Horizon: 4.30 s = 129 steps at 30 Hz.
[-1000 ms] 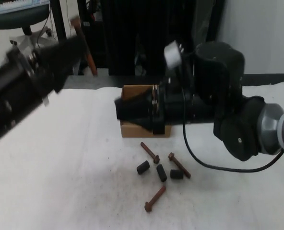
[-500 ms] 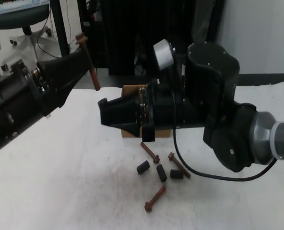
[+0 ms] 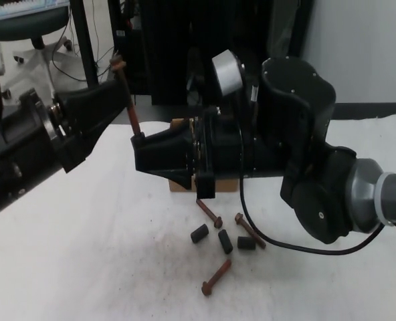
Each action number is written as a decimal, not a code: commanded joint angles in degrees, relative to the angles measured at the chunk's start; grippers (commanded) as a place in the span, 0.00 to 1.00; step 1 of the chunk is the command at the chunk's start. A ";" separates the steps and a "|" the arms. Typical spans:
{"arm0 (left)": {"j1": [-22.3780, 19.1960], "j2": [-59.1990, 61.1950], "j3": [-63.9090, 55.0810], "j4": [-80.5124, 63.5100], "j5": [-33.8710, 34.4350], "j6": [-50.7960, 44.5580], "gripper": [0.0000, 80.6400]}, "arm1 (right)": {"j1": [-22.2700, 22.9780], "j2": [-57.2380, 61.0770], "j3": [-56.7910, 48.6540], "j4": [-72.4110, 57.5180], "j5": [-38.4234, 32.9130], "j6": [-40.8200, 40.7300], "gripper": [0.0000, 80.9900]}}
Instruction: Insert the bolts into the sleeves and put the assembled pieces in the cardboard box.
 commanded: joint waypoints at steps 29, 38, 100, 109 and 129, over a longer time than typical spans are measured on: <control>-0.03 -0.56 -0.40 -6.56 5.35 -1.21 0.00 | 0.06 -0.36 -0.31 -2.58 5.99 -16.29 0.01; -0.03 -0.56 -0.40 -3.93 6.06 2.39 0.00 | 0.06 -0.36 -0.31 -2.58 5.99 -15.79 0.01; -1.36 -0.56 -0.79 0.39 0.50 12.49 0.00 | 0.06 -0.36 -0.31 -0.29 5.02 -15.89 0.01; -3.00 -0.56 -0.79 2.06 -1.55 15.15 0.00 | 0.06 -0.36 -0.31 -0.29 5.02 -15.89 0.01; -3.00 -0.81 -0.79 6.06 -0.28 16.22 0.67 | -0.56 -0.36 -0.31 -0.28 5.02 -15.89 0.01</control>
